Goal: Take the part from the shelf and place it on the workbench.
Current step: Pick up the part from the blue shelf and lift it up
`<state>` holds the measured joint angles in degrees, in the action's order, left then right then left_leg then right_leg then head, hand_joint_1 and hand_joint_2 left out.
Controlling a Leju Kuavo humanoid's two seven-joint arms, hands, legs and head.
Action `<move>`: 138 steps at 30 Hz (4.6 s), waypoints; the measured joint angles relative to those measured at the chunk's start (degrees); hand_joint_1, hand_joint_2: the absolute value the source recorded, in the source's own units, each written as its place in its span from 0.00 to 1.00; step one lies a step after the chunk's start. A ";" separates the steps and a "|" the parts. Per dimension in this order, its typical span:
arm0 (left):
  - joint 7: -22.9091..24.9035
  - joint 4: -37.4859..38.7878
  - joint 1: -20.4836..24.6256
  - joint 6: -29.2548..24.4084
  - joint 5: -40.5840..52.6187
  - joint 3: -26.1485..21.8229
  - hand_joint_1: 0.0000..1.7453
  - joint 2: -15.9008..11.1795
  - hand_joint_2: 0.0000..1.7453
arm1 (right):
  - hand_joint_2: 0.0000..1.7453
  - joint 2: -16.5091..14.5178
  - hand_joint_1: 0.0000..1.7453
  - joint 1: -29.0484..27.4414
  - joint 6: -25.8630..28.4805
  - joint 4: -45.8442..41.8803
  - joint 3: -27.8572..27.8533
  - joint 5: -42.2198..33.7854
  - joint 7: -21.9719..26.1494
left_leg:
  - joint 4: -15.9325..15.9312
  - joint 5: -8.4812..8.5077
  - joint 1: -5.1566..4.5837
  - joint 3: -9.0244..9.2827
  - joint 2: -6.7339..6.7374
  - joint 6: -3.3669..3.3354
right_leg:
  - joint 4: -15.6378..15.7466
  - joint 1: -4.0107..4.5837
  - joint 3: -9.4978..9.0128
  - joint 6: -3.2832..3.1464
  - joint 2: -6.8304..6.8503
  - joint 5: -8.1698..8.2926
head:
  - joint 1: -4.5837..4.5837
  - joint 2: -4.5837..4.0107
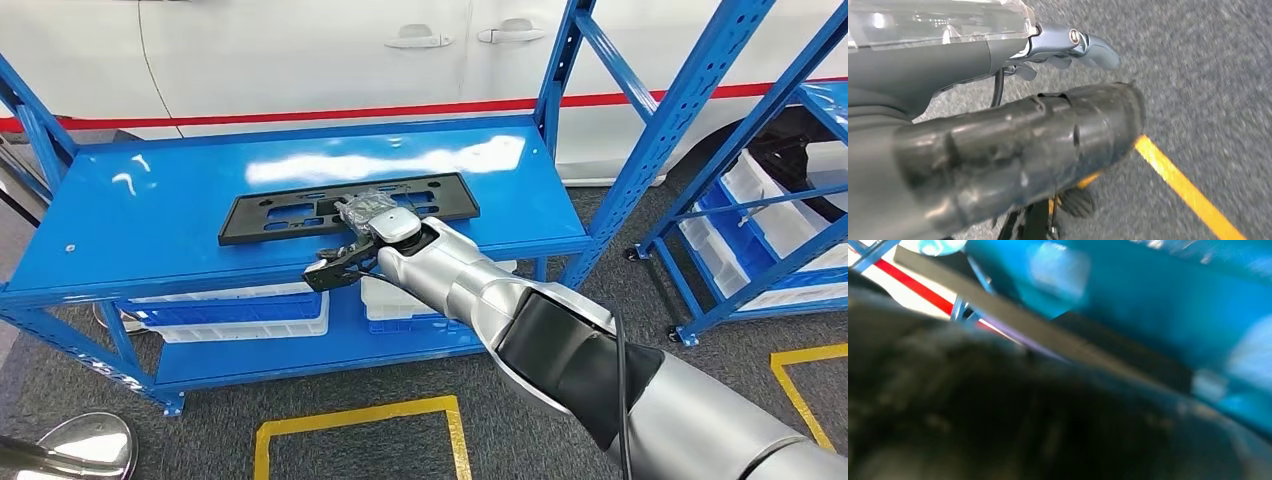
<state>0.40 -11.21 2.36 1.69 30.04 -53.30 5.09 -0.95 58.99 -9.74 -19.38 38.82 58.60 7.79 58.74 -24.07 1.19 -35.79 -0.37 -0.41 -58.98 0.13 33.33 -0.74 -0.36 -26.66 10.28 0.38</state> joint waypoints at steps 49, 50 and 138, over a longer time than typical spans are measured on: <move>-3.93 -0.14 0.69 3.97 4.10 -0.86 0.00 1.44 0.00 | 1.00 4.60 1.00 -3.21 2.73 -2.62 0.00 2.49 -3.08 | 0.22 -1.81 -0.74 1.71 -0.03 -1.22 | -0.16 -0.10 1.89 0.95 0.00 1.73 | 0.00 -0.01; -3.87 -0.14 0.72 3.97 4.21 -0.86 0.00 1.44 0.00 | 1.00 4.62 1.00 -3.22 2.83 -2.64 0.00 2.55 -3.17 | 0.17 -1.80 -0.71 1.74 0.00 -1.16 | -0.17 -0.08 1.90 0.86 -0.02 1.74 | 0.00 -0.01; -10.85 -0.79 0.75 3.91 10.42 -6.97 0.00 1.44 1.00 | 1.00 14.19 1.00 2.01 2.14 -51.28 2.96 16.15 0.09 | 0.06 -1.64 -0.63 1.52 0.02 -0.93 | -0.21 0.07 2.14 0.54 0.04 1.84 | 0.00 -0.01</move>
<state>-10.45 -12.00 3.11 5.61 40.46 -60.27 6.53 13.23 60.99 -7.60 -70.66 41.78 74.75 7.88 58.80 -25.71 0.56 -34.28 -0.36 -1.34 -59.19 0.21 35.47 -0.19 -0.33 -24.82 10.28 0.37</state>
